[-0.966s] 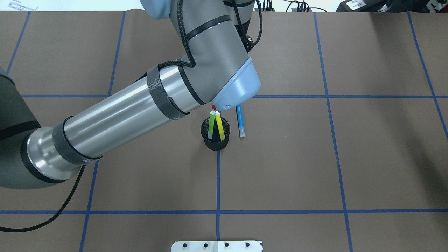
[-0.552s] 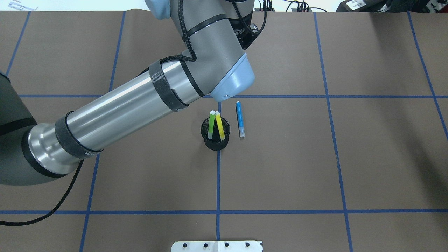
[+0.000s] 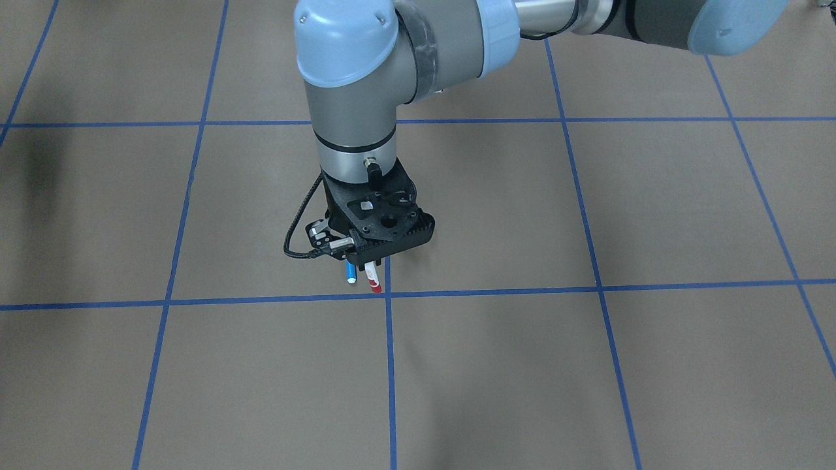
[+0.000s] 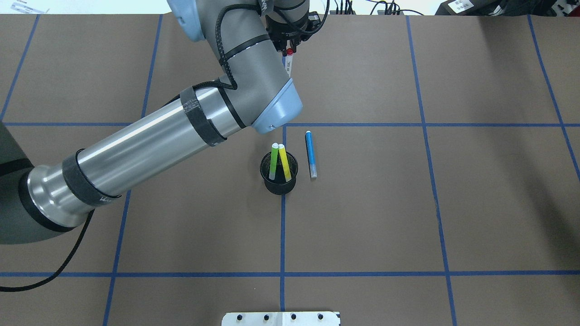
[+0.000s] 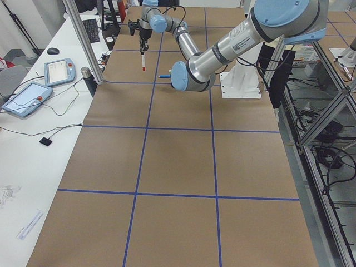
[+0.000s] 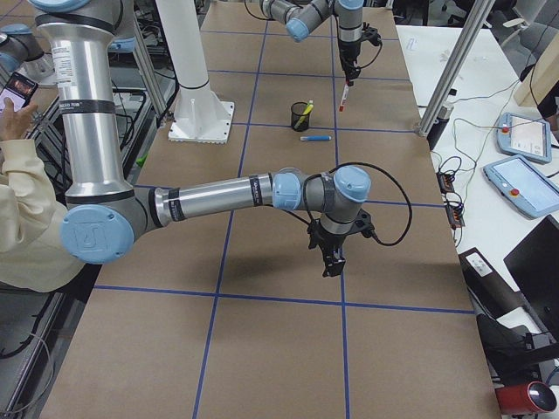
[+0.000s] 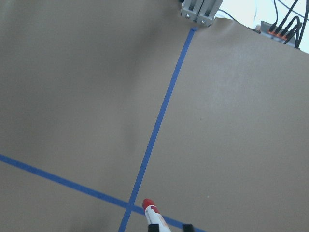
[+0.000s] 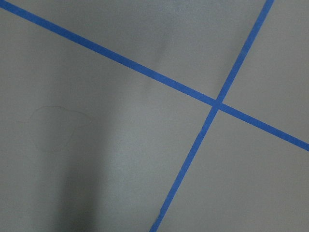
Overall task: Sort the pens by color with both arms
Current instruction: 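Carry the red-capped marker beyond the cup and lower it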
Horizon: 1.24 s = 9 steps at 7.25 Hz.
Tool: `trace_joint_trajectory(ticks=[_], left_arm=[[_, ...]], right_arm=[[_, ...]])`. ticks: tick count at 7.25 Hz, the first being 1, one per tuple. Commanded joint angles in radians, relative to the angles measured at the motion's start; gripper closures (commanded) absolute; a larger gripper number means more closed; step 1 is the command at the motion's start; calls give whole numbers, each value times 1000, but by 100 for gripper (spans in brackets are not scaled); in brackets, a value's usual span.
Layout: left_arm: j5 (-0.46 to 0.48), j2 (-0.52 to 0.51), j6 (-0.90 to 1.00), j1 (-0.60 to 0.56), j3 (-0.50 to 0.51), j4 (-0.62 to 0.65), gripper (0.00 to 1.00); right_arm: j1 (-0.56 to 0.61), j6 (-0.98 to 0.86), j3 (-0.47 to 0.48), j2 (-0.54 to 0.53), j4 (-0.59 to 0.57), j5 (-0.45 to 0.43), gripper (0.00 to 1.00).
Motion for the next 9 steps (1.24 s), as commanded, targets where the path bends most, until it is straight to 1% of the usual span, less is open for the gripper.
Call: trace_joint_trajectory(ticks=[1, 2, 3, 4, 5, 7, 9], left_arm=[[162, 85, -106, 33, -7, -186, 100], [269, 87, -153, 83, -10, -217, 100], [365, 90, -173, 142, -43, -216, 100], [449, 140, -181, 194, -109, -207, 100], [511, 233, -179, 250, -199, -203, 100], [572, 248, -179, 285, -209, -188, 100], [649, 248, -185, 335, -196, -188, 100]], right_arm=[[0, 11, 0, 4, 3, -3, 1], [0, 12, -5, 4, 4, -3, 1], [0, 12, -5, 5, 1, -2, 1], [0, 9, -5, 2, 0, 0, 1], [0, -1, -5, -4, 4, 0, 1], [0, -1, -5, -4, 1, 0, 1], [0, -1, -5, -2, 0, 0, 1]])
